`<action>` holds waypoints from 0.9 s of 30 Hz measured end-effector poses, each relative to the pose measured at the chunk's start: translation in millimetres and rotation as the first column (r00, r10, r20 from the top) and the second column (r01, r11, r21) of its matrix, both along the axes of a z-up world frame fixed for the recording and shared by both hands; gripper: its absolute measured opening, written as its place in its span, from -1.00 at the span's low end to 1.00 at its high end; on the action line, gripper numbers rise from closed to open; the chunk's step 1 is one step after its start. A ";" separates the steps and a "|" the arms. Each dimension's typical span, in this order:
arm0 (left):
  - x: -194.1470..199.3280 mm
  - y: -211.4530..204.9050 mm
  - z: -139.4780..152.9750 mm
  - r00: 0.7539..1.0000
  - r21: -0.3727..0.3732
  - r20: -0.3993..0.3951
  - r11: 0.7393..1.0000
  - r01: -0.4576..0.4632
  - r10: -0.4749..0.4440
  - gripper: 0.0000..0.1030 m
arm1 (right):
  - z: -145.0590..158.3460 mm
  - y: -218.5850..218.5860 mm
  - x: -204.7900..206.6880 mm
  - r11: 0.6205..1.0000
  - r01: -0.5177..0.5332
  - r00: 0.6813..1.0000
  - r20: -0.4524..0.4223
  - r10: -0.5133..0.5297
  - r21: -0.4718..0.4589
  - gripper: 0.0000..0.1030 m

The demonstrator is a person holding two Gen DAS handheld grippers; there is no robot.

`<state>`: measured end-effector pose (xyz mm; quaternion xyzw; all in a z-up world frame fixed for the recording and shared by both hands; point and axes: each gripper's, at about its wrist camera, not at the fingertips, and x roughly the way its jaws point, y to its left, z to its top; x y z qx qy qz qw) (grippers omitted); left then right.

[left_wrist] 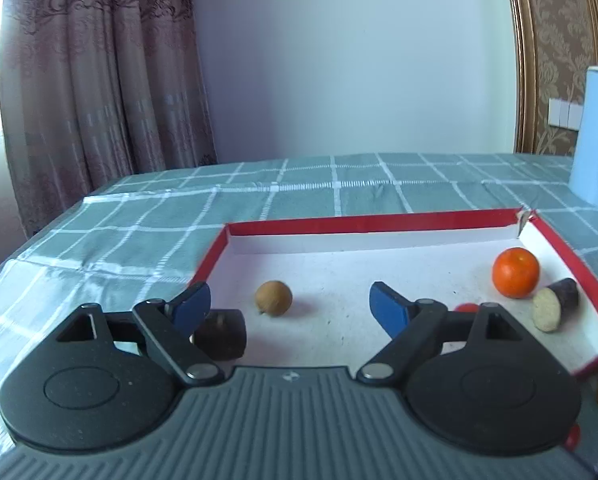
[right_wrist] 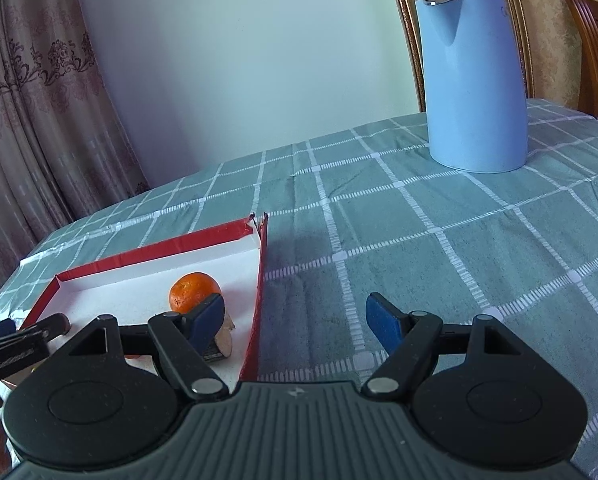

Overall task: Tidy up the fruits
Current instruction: 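Withdraw both open grippers from the tray toward the items beside it, then close the right gripper on the small brown pear beside the tray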

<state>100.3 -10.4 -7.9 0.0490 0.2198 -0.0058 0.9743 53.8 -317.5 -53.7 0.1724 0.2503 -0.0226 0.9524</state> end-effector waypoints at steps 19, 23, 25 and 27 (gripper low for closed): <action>-67.6 21.8 -10.7 0.989 -0.095 -0.044 0.986 0.136 -0.141 0.78 | -8.2 8.4 -65.2 0.988 -0.146 0.985 0.089 0.150 -0.051 0.51; -67.4 22.0 -10.5 0.989 -0.101 -0.042 0.985 0.138 -0.143 0.82 | -14.8 18.1 -76.5 0.972 -0.214 0.974 0.058 0.220 -0.097 0.51; -65.9 23.2 -10.7 0.989 -0.105 -0.049 0.985 0.134 -0.139 0.83 | -17.6 30.2 -78.8 0.956 -0.236 0.969 0.038 0.245 -0.173 0.51; -64.9 23.9 -11.5 0.989 -0.106 -0.057 0.986 0.129 -0.135 0.83 | -19.3 41.7 -80.2 0.937 -0.262 0.961 0.025 0.275 -0.233 0.40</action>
